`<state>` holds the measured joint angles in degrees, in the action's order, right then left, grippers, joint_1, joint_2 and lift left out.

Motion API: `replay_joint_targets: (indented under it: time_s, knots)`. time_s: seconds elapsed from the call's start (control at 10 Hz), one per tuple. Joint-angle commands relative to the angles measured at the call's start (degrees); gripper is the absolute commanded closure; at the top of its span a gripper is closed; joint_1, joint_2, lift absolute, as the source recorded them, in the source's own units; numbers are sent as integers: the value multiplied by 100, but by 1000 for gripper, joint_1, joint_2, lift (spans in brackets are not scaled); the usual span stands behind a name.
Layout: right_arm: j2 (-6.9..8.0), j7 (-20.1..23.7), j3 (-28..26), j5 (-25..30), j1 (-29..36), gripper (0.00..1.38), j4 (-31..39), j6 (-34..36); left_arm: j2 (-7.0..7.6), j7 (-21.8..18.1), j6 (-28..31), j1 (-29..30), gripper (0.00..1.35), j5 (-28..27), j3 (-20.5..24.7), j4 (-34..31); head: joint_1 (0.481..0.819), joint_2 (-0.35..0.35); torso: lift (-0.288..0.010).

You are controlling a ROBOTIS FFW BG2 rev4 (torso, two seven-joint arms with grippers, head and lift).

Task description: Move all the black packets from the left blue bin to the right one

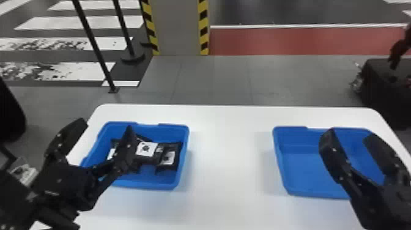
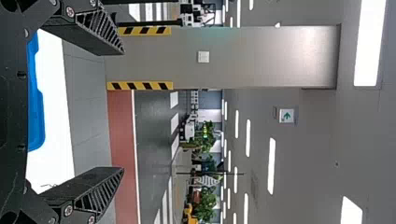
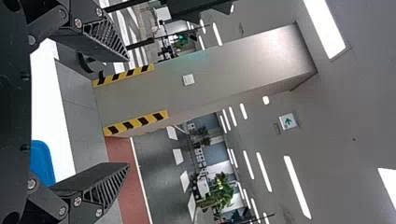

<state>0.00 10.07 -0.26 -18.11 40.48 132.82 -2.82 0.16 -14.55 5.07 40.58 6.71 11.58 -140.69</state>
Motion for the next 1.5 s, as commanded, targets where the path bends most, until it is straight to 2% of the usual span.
replay_joint_targets:
  time_s: [0.0, 0.5, 0.7, 1.0, 1.1, 1.3, 1.4]
  knots:
    - [5, -5, 0, -9, 2, 239, 0, 0, -8, 75, -29, 118, 147, -29, -33, -14, 695, 88, -110]
    - [5, -5, 0, -53, 2, 239, -28, 0, 36, 84, 41, 118, 147, -20, -51, -14, 695, 88, -110]
    - [5, 4, 0, -70, 2, 239, -42, 0, 72, 84, 140, 104, 147, -302, 46, -70, 695, 88, -110]
    - [5, 4, 9, -70, 30, 239, -56, 28, 406, -75, 1110, -37, 147, -477, 327, -56, 695, 114, -110]
    - [5, 4, 9, -79, 30, 239, -56, 42, 458, -180, 1405, -164, 147, -644, 424, -56, 695, 118, -110]
    - [5, 4, 26, -79, 16, 239, -70, 56, 397, -558, 2038, -642, 147, -1295, 661, 14, 695, 144, -110]
    - [5, 4, 26, -79, 2, 239, -70, 84, 362, -655, 2024, -895, 142, -1462, 688, 309, 695, 168, -110]
